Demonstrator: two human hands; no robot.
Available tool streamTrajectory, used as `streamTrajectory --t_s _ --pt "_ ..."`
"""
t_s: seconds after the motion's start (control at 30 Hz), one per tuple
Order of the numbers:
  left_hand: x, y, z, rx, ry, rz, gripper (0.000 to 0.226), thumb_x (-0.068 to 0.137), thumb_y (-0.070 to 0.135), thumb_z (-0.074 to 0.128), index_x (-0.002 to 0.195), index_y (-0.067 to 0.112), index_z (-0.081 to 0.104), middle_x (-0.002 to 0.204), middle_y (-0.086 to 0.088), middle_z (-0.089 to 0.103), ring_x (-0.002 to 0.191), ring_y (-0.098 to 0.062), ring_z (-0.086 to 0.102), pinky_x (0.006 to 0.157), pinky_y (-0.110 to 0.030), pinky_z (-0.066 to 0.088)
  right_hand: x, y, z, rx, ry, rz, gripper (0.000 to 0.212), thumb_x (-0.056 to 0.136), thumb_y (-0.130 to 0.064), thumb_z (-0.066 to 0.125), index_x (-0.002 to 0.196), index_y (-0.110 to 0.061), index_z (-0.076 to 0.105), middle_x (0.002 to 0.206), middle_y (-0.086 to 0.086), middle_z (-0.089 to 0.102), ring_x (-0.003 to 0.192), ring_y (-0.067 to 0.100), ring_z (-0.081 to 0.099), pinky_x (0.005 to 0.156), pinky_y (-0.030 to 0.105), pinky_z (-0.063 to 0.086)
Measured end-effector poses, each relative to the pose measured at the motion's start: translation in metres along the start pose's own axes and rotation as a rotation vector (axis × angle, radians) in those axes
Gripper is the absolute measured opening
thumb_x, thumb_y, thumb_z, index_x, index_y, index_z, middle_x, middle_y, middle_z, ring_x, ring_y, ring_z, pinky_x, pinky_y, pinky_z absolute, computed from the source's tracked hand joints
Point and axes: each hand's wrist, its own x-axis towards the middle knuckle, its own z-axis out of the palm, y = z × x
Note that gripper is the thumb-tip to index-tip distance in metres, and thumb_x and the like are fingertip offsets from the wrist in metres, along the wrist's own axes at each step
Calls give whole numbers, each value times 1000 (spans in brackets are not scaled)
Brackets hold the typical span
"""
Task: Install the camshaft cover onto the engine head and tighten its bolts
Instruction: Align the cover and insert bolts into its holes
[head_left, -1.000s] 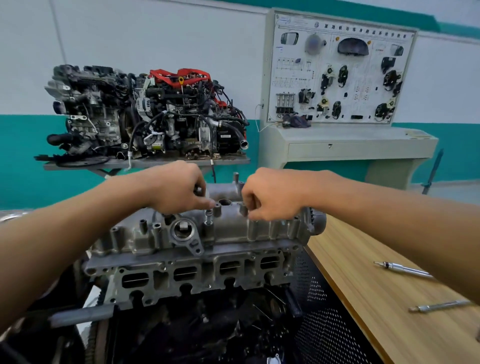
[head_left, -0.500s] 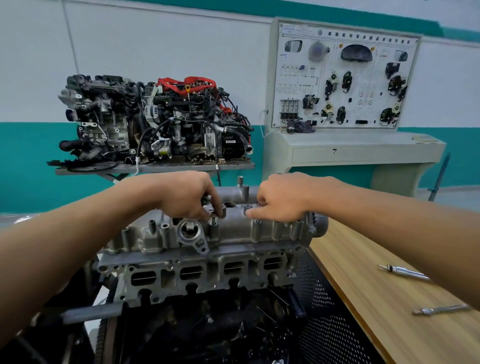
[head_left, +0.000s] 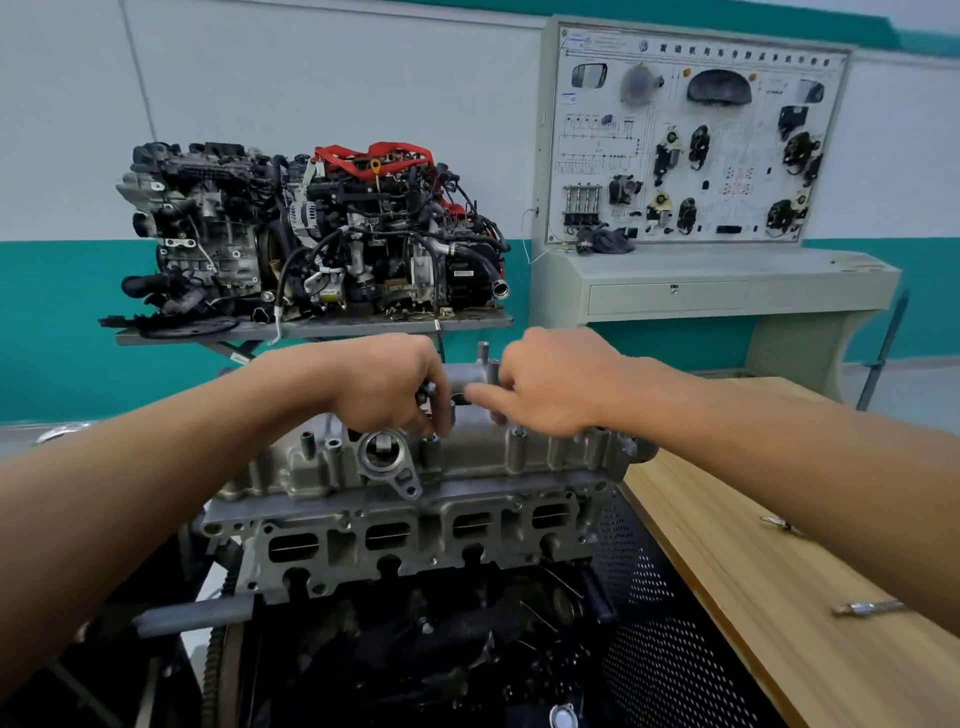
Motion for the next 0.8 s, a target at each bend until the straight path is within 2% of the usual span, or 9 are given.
streamTrajectory --t_s 0.07,0.13,0.2,0.27,0.43,0.53,0.67,0.73,0.8 --pt "-4 -3 -4 -74 35 11 10 84 23 78 86 34 78 57 18 61 51 8 53 47 -7 36 8 -5 -8 91 125 -80 50 93 -62 45 68 -22 62 61 -12 55 62 12 57 52 27 40" --pt "-12 -10 -8 -105 119 -16 6 85 38 76 90 35 76 56 16 61 49 2 54 44 -10 35 16 -13 -16 203 81 -194 28 93 -52 56 79 -28 62 67 -15 55 67 6 56 55 28 42" --pt "-24 -21 -8 -43 182 -83 24 87 53 68 84 30 75 61 12 65 52 1 59 46 -14 37 23 -21 -19 278 -41 -276 21 92 -47 62 97 -28 69 81 -13 63 77 10 59 66 33 50" --pt "-38 -33 -5 8 194 -152 43 89 63 57 73 26 73 58 8 67 51 -1 59 48 -20 39 28 -28 -17 271 -123 -342 26 91 -43 64 109 -26 70 95 -7 67 87 15 61 78 34 51" --pt "-68 -51 -1 -52 207 -237 54 83 75 39 77 35 74 47 6 54 38 -5 43 39 -14 28 36 -37 -8 203 -174 -422 11 95 -32 61 98 -24 67 92 -9 57 86 14 56 79 37 50" --pt "-75 -49 5 -145 207 -195 52 85 74 42 76 32 72 52 7 50 44 -5 41 45 -20 31 41 -41 -2 88 -158 -416 25 99 -42 51 97 -22 64 97 -5 52 95 19 52 83 45 50" --pt "-68 -40 14 -16 269 -148 52 93 66 44 67 25 59 61 6 58 53 -9 51 56 -31 44 41 -40 7 64 -133 -422 38 104 -47 35 84 -22 56 98 0 56 89 16 45 81 44 48" --pt "-65 -37 17 42 275 -147 49 92 71 37 71 32 59 66 6 61 59 -10 55 59 -32 46 42 -40 9 119 -119 -420 44 104 -48 34 84 -19 62 92 1 59 81 14 47 75 38 46" --pt "-64 -35 21 59 246 -122 35 88 80 29 74 60 54 68 12 60 63 -5 56 61 -31 46 44 -37 9 187 -112 -425 41 101 -51 41 85 -20 62 89 0 61 78 15 52 70 35 45"
